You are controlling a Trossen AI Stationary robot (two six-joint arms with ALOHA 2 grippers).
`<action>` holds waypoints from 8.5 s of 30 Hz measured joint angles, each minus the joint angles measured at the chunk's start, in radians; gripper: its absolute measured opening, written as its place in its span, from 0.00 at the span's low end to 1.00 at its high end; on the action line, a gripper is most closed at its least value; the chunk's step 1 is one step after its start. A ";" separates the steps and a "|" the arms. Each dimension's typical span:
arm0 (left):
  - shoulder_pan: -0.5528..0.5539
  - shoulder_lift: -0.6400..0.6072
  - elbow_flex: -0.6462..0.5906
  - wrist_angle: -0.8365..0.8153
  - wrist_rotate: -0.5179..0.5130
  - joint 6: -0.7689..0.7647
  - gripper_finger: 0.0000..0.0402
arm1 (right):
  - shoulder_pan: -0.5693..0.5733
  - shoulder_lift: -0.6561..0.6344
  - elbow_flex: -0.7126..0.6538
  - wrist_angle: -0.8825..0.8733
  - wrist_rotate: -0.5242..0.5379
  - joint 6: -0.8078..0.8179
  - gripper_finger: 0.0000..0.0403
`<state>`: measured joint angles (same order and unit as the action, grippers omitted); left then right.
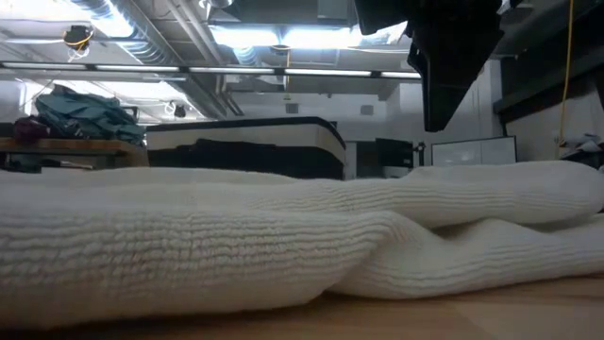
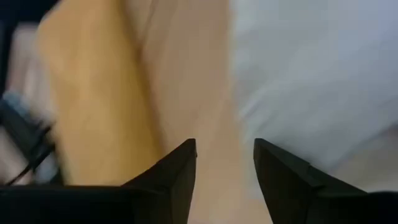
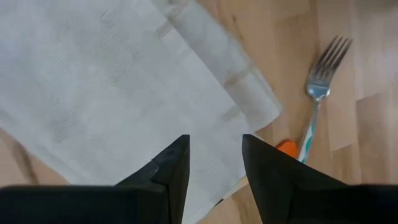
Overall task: Fold towel
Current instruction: Fold the top white patterned towel
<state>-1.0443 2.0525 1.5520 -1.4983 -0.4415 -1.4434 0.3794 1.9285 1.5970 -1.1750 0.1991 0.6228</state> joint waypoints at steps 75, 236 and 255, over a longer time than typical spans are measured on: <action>0.077 -0.002 -0.155 0.758 0.081 0.359 0.08 | -0.041 0.231 -0.003 0.247 -0.116 0.378 0.37; 0.249 -0.230 -0.442 1.019 0.236 1.758 0.07 | 0.236 0.634 0.674 0.327 -0.140 -0.240 0.03; 0.145 -0.243 -0.347 1.003 0.237 1.481 0.01 | 0.244 0.617 0.758 0.422 -0.141 -0.017 0.01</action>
<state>-0.8997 1.8095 1.2046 -0.4952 -0.2050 0.0377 0.6233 2.5458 2.3554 -0.7527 0.0586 0.6058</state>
